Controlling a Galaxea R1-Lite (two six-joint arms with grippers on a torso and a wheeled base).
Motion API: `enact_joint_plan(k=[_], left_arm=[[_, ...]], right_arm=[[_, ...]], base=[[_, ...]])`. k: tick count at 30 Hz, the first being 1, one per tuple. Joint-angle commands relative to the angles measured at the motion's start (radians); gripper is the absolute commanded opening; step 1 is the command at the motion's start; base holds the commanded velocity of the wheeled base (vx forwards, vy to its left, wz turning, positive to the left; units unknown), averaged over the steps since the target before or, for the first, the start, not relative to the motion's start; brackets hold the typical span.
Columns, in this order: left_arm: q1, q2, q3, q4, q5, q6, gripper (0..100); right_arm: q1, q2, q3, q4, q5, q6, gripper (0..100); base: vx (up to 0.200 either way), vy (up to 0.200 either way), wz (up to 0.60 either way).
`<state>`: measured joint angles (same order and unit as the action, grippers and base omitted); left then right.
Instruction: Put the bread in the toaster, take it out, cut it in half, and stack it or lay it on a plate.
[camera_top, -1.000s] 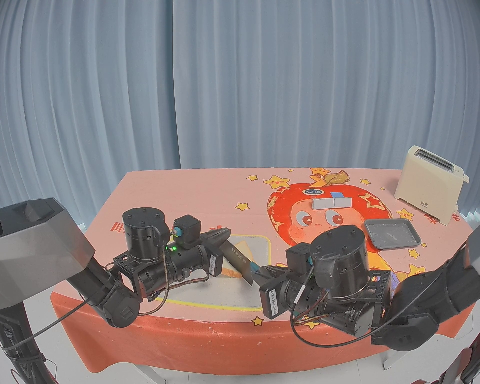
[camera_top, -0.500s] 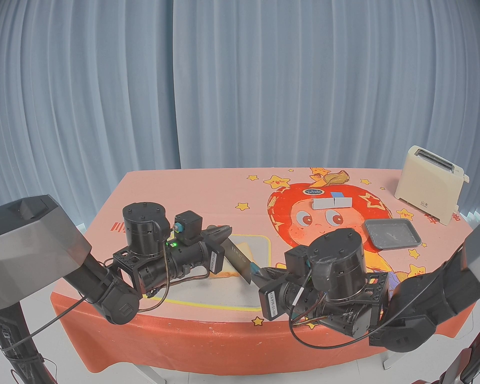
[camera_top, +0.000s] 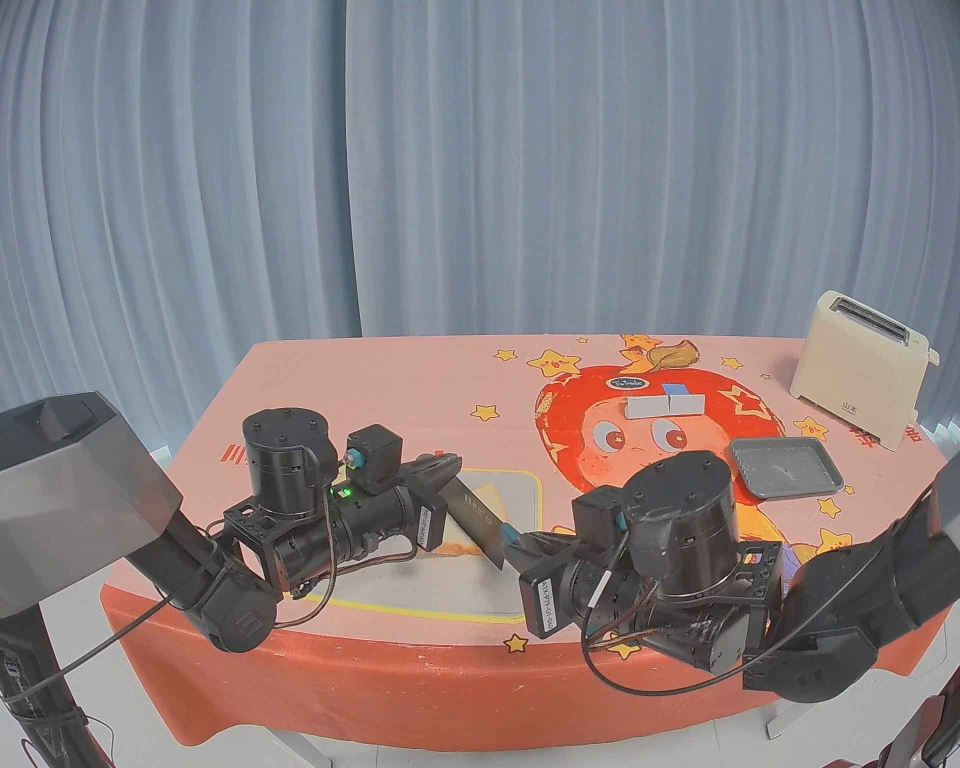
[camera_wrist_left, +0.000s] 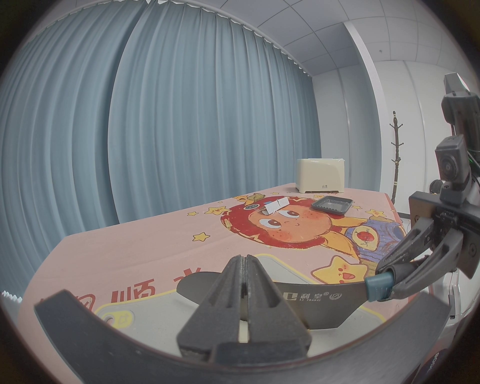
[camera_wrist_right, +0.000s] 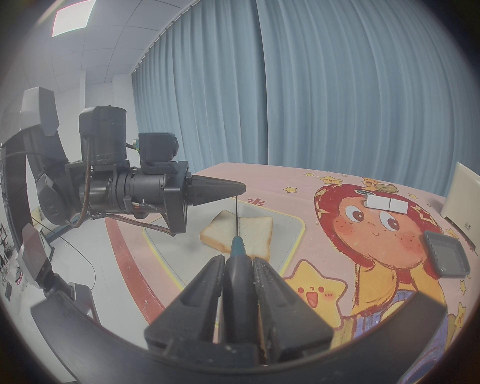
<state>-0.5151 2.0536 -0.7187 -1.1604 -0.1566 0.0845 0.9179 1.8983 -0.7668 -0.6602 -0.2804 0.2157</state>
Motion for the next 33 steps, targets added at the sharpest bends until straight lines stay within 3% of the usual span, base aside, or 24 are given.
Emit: enact_joint_plan(k=[1,33], left_arm=[[0.0,0.002,0.005,-0.002,0.0,0.0,0],[0.0,0.033,0.041,-0.007,0.0,0.0,0]], right_arm=[[0.001,-0.01,0.001,-0.004,0.0,-0.001,0],[0.006,-0.001,0.006,-0.002,0.0,-0.001,0]], base=[[0.0,0.0,0.0],[0.0,0.0,0.0]])
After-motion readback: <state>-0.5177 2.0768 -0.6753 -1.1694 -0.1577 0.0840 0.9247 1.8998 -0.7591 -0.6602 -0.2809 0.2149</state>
